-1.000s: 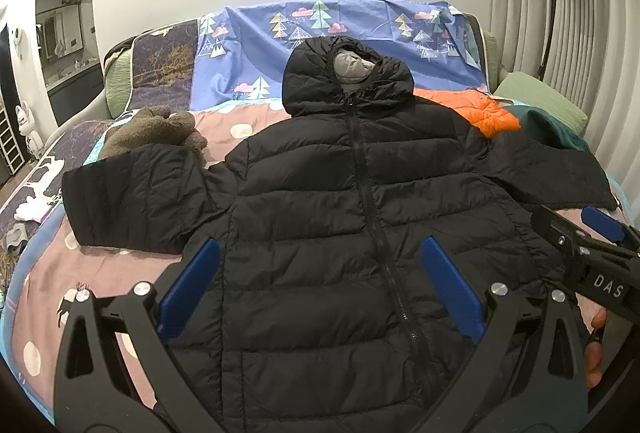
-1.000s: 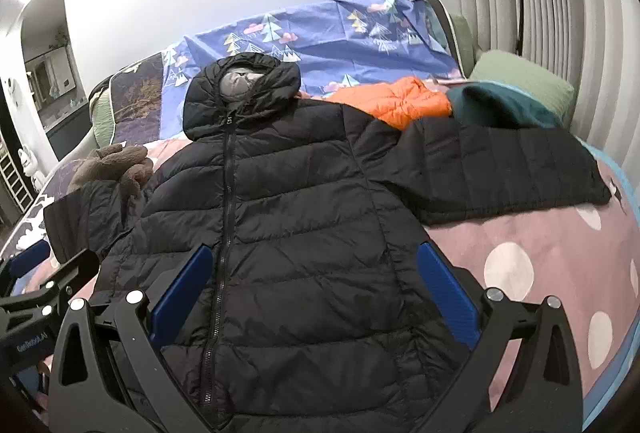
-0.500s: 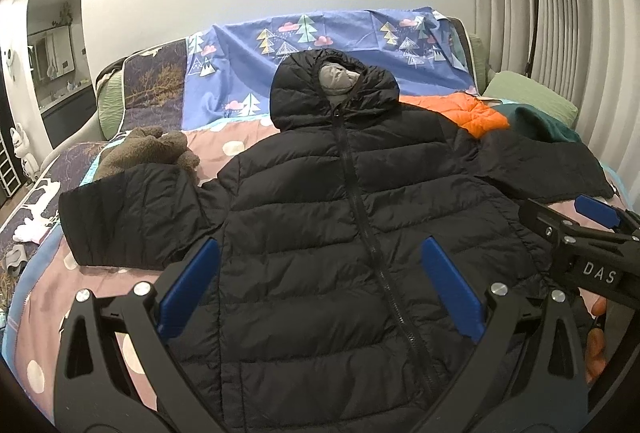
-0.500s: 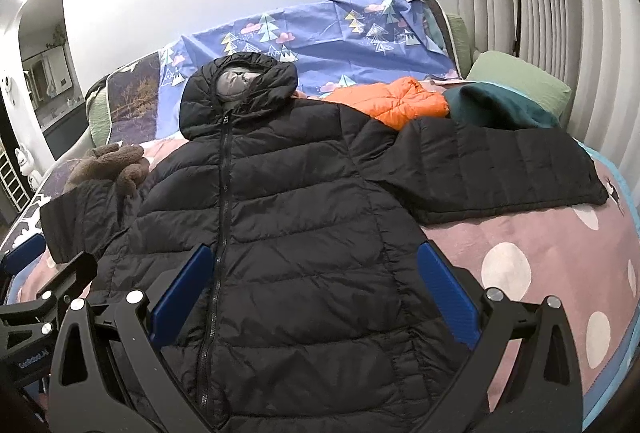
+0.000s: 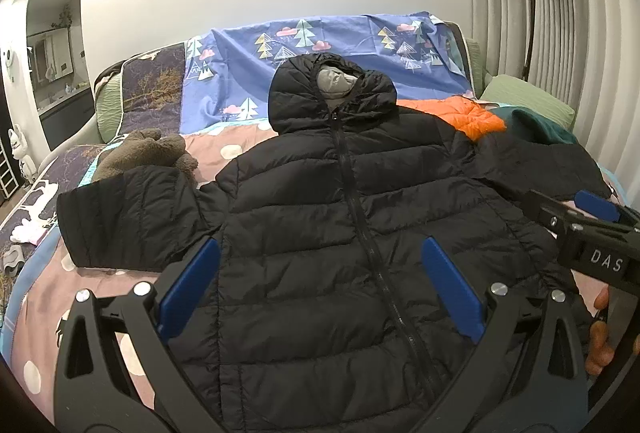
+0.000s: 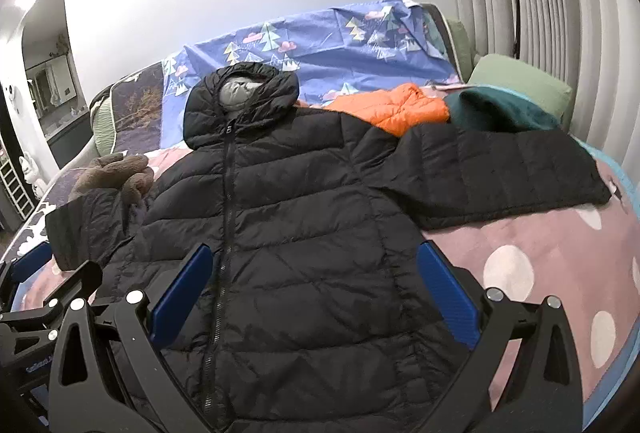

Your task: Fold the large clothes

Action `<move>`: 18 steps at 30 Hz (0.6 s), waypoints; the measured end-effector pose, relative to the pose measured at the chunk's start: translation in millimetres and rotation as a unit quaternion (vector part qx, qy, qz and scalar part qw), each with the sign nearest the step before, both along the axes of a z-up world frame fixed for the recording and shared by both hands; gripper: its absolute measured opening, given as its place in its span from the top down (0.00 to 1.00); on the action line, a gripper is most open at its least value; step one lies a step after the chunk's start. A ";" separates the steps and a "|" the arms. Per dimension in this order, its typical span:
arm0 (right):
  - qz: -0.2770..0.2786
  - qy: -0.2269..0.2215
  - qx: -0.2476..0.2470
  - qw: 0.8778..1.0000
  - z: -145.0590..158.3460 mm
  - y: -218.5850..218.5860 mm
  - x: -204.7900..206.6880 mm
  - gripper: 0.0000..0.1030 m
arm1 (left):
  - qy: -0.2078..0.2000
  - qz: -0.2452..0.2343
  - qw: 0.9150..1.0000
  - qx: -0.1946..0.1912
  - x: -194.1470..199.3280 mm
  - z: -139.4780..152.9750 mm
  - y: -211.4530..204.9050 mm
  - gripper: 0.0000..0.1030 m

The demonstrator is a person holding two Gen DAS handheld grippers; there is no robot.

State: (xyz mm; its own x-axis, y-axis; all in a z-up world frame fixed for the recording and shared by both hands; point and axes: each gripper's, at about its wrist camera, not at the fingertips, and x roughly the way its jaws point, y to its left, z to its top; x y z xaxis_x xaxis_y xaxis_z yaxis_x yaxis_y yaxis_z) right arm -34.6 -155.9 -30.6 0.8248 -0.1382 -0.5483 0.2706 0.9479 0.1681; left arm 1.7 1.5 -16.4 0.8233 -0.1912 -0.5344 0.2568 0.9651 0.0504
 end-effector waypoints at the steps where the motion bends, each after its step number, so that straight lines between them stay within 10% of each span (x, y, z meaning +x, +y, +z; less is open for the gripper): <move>1: -0.002 -0.001 0.000 1.000 0.3 -0.5 -0.4 0.01 | 0.003 -0.001 1.000 -0.001 0.5 -0.9 0.1 0.02; 18: 0.002 0.004 -0.019 1.000 1.5 1.8 0.6 0.01 | 0.014 0.014 1.000 0.019 0.8 -6.9 -1.4 0.02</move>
